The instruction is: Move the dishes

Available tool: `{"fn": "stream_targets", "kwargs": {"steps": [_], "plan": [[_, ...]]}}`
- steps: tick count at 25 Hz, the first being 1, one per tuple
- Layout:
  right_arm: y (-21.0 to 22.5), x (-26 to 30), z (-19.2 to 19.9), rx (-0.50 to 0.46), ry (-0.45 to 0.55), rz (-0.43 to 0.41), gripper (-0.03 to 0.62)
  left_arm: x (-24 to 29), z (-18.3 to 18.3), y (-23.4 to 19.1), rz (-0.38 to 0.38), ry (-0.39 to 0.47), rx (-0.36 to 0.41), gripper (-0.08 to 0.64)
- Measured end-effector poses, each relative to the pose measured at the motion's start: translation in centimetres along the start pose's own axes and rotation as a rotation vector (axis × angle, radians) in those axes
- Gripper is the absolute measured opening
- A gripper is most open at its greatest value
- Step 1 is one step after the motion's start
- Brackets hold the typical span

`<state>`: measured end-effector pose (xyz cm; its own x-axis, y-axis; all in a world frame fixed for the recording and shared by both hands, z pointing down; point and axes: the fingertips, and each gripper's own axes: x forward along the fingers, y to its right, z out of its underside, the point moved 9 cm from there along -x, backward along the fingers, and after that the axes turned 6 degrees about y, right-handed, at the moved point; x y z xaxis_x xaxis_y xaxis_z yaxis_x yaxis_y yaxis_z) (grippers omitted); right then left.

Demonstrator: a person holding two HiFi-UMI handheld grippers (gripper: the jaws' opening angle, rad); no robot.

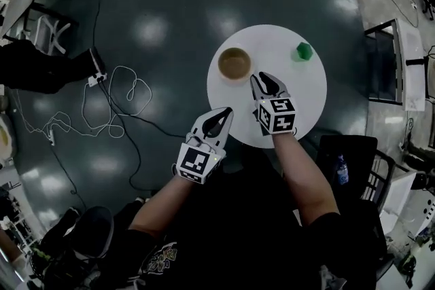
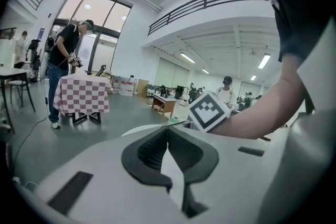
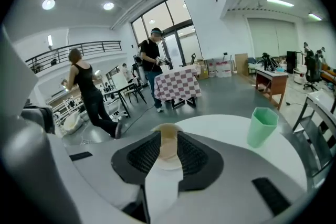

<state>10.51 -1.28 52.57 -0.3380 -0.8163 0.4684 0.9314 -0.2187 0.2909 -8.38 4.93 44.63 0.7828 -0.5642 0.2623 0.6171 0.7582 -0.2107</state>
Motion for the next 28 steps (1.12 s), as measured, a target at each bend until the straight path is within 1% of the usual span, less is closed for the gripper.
{"fn": "stream_targets", "kwargs": {"steps": [3,7,11,15,18,23,25,27,28], "plan": [[1.1,2.5,0.8,0.029,-0.063,0.000,0.094,0.5,0.2,-0.2,-0.017,-0.004,-0.002,0.006],[2.2,4.9,1.7,0.061,-0.122,0.003,0.094,1.0,0.4,-0.8,-0.049,0.023,-0.004,0.006],[3.1,6.7,2.4,0.125,-0.170,0.018,0.094,1.5,0.8,-1.4,-0.082,0.013,-0.017,0.006],[3.5,8.0,2.9,0.168,-0.209,0.008,0.094,2.0,1.1,-1.9,-0.118,0.013,-0.048,0.006],[3.6,8.8,3.1,0.179,-0.232,0.009,0.092,2.2,1.4,-1.9,-0.125,-0.011,-0.059,0.006],[3.6,9.8,2.9,0.217,-0.265,0.025,0.092,2.2,1.6,-2.3,-0.138,-0.018,-0.073,0.006],[3.7,10.1,2.8,0.234,-0.267,0.039,0.078,2.4,1.6,-2.4,-0.140,-0.024,-0.075,0.006],[3.8,10.1,2.6,0.243,-0.262,0.055,0.040,2.5,1.6,-2.6,-0.140,-0.031,-0.077,0.006],[3.9,10.1,2.5,0.246,-0.258,0.061,0.035,2.5,1.6,-2.7,-0.138,-0.034,-0.077,0.006]]}}
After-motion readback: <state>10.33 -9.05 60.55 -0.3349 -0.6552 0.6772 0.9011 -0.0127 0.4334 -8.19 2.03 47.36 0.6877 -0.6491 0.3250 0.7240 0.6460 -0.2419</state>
